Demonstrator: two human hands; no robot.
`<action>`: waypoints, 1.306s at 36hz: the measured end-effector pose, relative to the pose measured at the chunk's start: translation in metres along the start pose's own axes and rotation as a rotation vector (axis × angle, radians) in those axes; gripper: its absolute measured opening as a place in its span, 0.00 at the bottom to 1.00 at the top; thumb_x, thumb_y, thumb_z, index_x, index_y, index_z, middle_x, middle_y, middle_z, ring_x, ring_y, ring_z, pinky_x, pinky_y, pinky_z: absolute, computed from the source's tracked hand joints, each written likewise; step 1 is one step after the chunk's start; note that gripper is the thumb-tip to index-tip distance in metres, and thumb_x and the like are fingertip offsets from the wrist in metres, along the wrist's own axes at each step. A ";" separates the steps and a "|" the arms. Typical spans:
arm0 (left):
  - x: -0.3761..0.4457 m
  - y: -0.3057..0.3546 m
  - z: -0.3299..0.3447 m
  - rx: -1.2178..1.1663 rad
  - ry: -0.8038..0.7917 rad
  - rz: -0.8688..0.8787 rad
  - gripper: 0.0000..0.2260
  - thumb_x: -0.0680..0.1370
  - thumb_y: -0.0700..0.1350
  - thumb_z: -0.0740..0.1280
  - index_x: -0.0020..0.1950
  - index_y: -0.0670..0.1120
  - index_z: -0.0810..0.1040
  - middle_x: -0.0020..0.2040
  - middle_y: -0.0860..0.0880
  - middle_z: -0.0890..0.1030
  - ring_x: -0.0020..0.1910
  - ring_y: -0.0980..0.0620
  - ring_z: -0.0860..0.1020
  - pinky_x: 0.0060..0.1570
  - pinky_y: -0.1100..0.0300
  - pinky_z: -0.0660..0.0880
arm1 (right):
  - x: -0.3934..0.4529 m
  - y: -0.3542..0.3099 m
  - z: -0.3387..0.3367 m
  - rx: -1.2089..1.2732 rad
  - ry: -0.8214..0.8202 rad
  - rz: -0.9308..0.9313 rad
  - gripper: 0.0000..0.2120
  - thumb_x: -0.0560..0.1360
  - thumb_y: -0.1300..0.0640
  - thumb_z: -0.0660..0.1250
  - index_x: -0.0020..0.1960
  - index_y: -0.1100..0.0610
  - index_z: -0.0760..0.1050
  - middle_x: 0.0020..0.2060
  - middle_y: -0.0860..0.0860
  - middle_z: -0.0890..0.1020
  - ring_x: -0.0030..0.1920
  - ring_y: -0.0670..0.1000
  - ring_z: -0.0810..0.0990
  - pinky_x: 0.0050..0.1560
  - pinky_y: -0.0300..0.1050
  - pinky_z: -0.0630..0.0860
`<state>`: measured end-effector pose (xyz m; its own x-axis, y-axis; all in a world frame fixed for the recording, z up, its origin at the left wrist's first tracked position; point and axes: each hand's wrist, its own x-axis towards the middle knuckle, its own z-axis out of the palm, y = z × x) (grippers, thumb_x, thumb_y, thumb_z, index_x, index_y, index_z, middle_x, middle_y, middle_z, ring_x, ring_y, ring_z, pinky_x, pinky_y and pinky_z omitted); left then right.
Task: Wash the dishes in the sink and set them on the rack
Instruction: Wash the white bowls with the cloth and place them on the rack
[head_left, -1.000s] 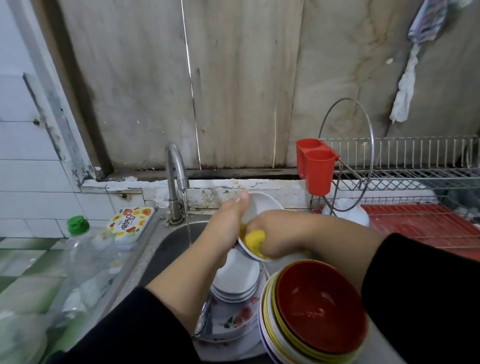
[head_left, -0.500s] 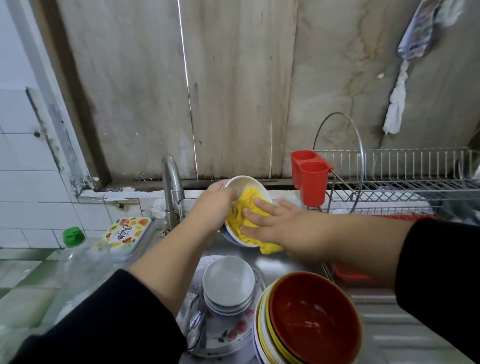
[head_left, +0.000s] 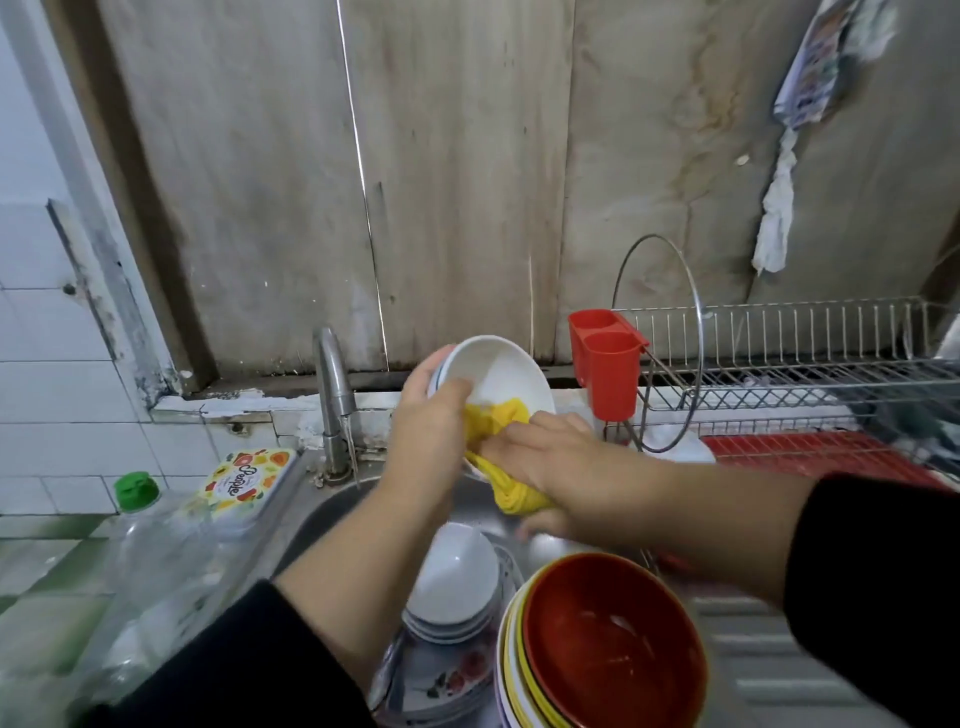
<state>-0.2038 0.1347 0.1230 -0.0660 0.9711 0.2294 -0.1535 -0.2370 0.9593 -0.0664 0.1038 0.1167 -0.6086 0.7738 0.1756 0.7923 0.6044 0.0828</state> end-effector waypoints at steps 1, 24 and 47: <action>0.006 0.003 -0.002 0.034 -0.025 -0.003 0.13 0.77 0.40 0.61 0.59 0.51 0.76 0.51 0.49 0.79 0.47 0.52 0.77 0.47 0.58 0.73 | -0.004 0.008 -0.005 -0.065 -0.119 -0.016 0.39 0.75 0.46 0.66 0.77 0.53 0.50 0.73 0.51 0.59 0.69 0.52 0.58 0.68 0.49 0.53; 0.015 0.027 -0.001 -0.137 -0.295 -0.453 0.11 0.74 0.44 0.60 0.52 0.42 0.76 0.44 0.41 0.80 0.40 0.43 0.78 0.45 0.51 0.76 | 0.000 0.054 -0.024 -0.282 0.402 -0.363 0.15 0.79 0.54 0.57 0.51 0.55 0.83 0.38 0.50 0.82 0.32 0.54 0.75 0.40 0.45 0.65; 0.000 0.029 -0.004 0.046 -0.372 -0.407 0.10 0.76 0.50 0.62 0.46 0.45 0.77 0.39 0.45 0.81 0.40 0.45 0.77 0.52 0.51 0.73 | -0.006 0.050 -0.007 -0.109 0.352 -0.210 0.17 0.68 0.58 0.68 0.56 0.54 0.81 0.43 0.53 0.81 0.45 0.62 0.78 0.65 0.57 0.65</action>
<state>-0.2124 0.1280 0.1500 0.3439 0.9305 -0.1262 -0.0504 0.1525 0.9870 -0.0223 0.1279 0.1267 -0.7210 0.5125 0.4664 0.6637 0.7041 0.2524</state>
